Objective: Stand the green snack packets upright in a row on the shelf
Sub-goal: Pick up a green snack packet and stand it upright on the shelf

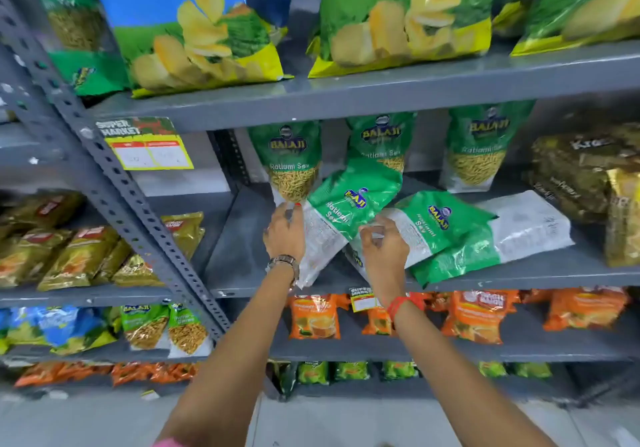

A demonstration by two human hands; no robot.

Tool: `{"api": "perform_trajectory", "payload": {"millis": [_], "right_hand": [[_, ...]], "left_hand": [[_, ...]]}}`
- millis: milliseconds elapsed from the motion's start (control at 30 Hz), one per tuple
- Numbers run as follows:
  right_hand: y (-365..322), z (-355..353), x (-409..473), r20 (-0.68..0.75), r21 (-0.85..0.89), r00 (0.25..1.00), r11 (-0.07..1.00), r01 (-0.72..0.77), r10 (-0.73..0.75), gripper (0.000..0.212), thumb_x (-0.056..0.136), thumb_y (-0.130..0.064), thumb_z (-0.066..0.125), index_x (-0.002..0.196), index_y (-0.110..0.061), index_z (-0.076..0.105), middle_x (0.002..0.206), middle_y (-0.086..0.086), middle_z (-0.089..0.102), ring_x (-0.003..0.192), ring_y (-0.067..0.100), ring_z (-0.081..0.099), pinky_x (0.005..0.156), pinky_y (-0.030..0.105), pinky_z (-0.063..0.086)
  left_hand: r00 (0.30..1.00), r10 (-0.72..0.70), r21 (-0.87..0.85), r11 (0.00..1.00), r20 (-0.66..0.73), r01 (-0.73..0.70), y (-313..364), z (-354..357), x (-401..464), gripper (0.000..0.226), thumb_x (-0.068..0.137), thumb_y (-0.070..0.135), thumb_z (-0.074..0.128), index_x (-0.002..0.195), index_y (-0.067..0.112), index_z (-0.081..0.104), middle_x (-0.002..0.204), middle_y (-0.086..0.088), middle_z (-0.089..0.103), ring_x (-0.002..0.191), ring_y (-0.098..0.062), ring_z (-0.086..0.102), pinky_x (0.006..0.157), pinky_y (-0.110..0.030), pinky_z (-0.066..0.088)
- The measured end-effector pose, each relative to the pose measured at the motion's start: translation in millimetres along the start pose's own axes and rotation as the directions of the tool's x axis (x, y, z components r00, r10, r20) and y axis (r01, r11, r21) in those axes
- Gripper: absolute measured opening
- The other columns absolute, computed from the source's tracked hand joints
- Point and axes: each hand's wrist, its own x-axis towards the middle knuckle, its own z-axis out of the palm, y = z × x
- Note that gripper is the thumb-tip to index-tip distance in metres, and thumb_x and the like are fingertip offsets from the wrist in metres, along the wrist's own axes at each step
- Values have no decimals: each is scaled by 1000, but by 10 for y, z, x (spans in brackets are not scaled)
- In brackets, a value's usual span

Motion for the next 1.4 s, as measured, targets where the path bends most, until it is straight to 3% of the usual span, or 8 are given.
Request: {"api": "perform_trajectory", "payload": {"millis": [167,300,500,667,800,1000,1133,1400], "right_hand": [[121,225,227,38,45,986,986,-162,160,21,86,-19,61,98,-2,57,76,9,61,57,22,58,45,17,54],[222,391,320,20,-2,978,978,-208,208,23,84,-23,63,77,-4,52,69,14,62,65,36,64,61,52,57],[194,489,294,-71,-36,981,982,-185,182,29,87,-24,59,66,-16,41,58,-3,48,68,26,50,59,28,28],[74,658,300,-154,52,981,992,-113,120,17,89,-22,56,81,-14,43,71,4,55,71,22,49,57,24,25],[-13,899,426,-83,91,996,996,17,-10,22,90,-18,53,75,-15,38,55,-9,38,54,14,38,60,33,32],[-166,1171,702,77,176,997,984,11,-25,41,89,-5,52,62,-27,29,56,-5,31,55,8,29,52,14,33],[-126,1230,764,159,203,987,979,-24,-8,36,89,-2,50,65,-25,38,60,-8,43,58,2,39,55,2,36],[114,1151,771,227,232,974,972,-35,-20,15,93,-34,41,90,-35,56,98,11,67,97,31,63,85,50,53]], "left_hand": [[954,-185,114,980,238,162,-79,109,672,42,94,38,35,119,10,54,128,-18,55,117,-32,50,95,-33,39],[939,-244,-17,967,244,256,-6,275,989,47,95,20,40,50,7,40,48,-14,48,56,-23,36,59,-29,27],[912,-243,60,970,331,237,-2,254,1195,40,92,21,47,112,-11,57,126,-32,54,92,-30,57,58,-26,33],[921,-292,-135,933,257,333,-180,-2,1250,28,87,8,54,86,-19,62,59,-8,72,54,-5,54,29,-6,27],[917,-336,-302,870,214,390,-478,-232,1305,31,88,5,50,116,-7,57,67,1,64,89,-19,49,68,-27,43],[903,-387,-571,704,189,421,-504,-531,1300,15,92,5,46,99,13,56,78,-2,54,66,-12,49,62,-30,44],[891,-401,-604,663,212,442,-567,-590,1249,15,92,7,47,81,8,57,76,0,53,86,-21,53,94,-43,44],[949,-293,-577,797,-115,177,-556,-568,1098,25,87,34,54,93,10,61,103,-21,58,104,-40,55,96,-57,42]]}}
